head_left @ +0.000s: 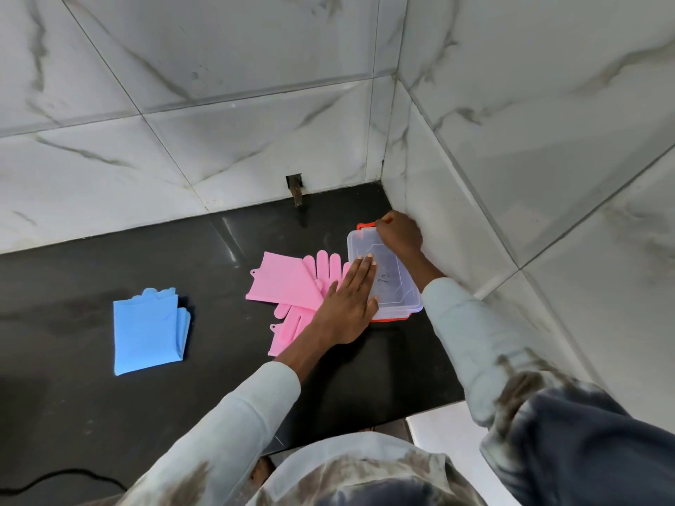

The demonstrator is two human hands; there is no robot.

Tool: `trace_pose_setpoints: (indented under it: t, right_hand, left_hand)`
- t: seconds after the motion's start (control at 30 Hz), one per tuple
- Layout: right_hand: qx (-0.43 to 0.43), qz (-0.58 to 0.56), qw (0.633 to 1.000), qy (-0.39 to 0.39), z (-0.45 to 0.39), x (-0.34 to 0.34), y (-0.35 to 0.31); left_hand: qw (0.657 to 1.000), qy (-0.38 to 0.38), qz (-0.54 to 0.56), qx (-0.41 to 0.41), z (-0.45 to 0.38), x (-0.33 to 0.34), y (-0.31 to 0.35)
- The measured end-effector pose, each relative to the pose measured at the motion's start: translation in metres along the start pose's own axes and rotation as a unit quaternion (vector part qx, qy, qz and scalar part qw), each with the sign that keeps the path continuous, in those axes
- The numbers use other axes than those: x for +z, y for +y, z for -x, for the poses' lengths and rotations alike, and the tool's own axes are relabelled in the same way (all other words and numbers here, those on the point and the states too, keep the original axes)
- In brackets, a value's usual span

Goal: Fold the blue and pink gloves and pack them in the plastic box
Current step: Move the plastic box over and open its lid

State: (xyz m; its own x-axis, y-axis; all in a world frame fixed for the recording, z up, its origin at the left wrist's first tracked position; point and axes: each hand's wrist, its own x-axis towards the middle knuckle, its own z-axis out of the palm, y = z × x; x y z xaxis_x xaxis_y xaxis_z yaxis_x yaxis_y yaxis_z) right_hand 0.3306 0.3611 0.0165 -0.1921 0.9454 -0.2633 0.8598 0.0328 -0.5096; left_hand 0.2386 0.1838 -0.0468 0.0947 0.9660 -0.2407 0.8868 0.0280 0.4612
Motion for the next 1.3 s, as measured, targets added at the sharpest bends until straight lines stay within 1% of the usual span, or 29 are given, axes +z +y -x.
trace_pose_setpoints:
  t: [0.1, 0.17, 0.23, 0.27, 0.3, 0.33, 0.37, 0.43, 0.47, 0.5, 0.57, 0.7, 0.87, 0.97, 1.1, 1.3]
  right_hand:
    - [-0.041, -0.020, 0.998, 0.046, 0.014, 0.003, 0.005]
    - [-0.054, 0.003, 0.995, 0.080, 0.028, 0.011, 0.010]
    - [-0.049, 0.042, 0.993, 0.101, 0.047, 0.021, 0.017]
    - [-0.042, 0.059, 0.992, 0.105, 0.057, 0.025, 0.022]
    - [-0.035, 0.070, 0.991, 0.107, 0.066, 0.030, 0.028]
    - [-0.025, 0.075, 0.991, 0.105, 0.076, 0.034, 0.034]
    - [-0.013, 0.078, 0.992, 0.097, 0.084, 0.038, 0.038]
    - [0.008, 0.090, 0.994, 0.066, 0.100, 0.046, 0.042]
    - [0.011, 0.094, 0.994, 0.052, 0.107, 0.050, 0.042]
    - [0.009, 0.094, 0.995, 0.044, 0.113, 0.053, 0.042]
    - [-0.004, 0.099, 0.994, 0.038, 0.120, 0.059, 0.038]
    - [-0.014, 0.118, 0.993, 0.022, 0.127, 0.070, 0.018]
    - [-0.027, 0.138, 0.990, 0.016, 0.132, 0.082, -0.006]
    - [-0.024, 0.118, 0.993, 0.012, 0.133, 0.083, -0.014]
    - [-0.023, 0.114, 0.993, 0.019, 0.141, 0.090, -0.026]
    - [-0.045, 0.125, 0.991, -0.005, 0.154, 0.111, -0.045]
  left_hand:
    - [1.000, -0.010, -0.004, 0.004, -0.004, -0.002, 0.002]
    - [0.999, -0.001, 0.035, 0.019, -0.004, -0.004, 0.003]
    - [0.991, 0.059, 0.119, 0.023, 0.001, -0.003, 0.005]
    - [0.979, 0.101, 0.176, 0.005, 0.004, -0.004, 0.006]
    - [0.961, 0.140, 0.237, -0.027, 0.007, -0.005, 0.008]
    - [0.935, 0.170, 0.304, -0.069, 0.008, -0.007, 0.009]
    - [0.902, 0.183, 0.376, -0.110, 0.008, -0.010, 0.009]
    - [0.830, 0.156, 0.507, -0.170, 0.008, -0.017, 0.007]
    - [0.812, 0.137, 0.538, -0.184, 0.011, -0.020, 0.006]
    - [0.809, 0.124, 0.542, -0.189, 0.014, -0.021, 0.004]
    - [0.814, 0.126, 0.534, -0.188, 0.023, -0.022, -0.001]
    - [0.812, 0.165, 0.524, -0.196, 0.039, -0.023, -0.014]
    - [0.795, 0.189, 0.533, -0.220, 0.052, -0.025, -0.027]
    - [0.784, 0.204, 0.540, -0.230, 0.056, -0.025, -0.030]
    - [0.784, 0.232, 0.522, -0.243, 0.063, -0.023, -0.035]
    - [0.781, 0.281, 0.483, -0.277, 0.082, -0.032, -0.056]
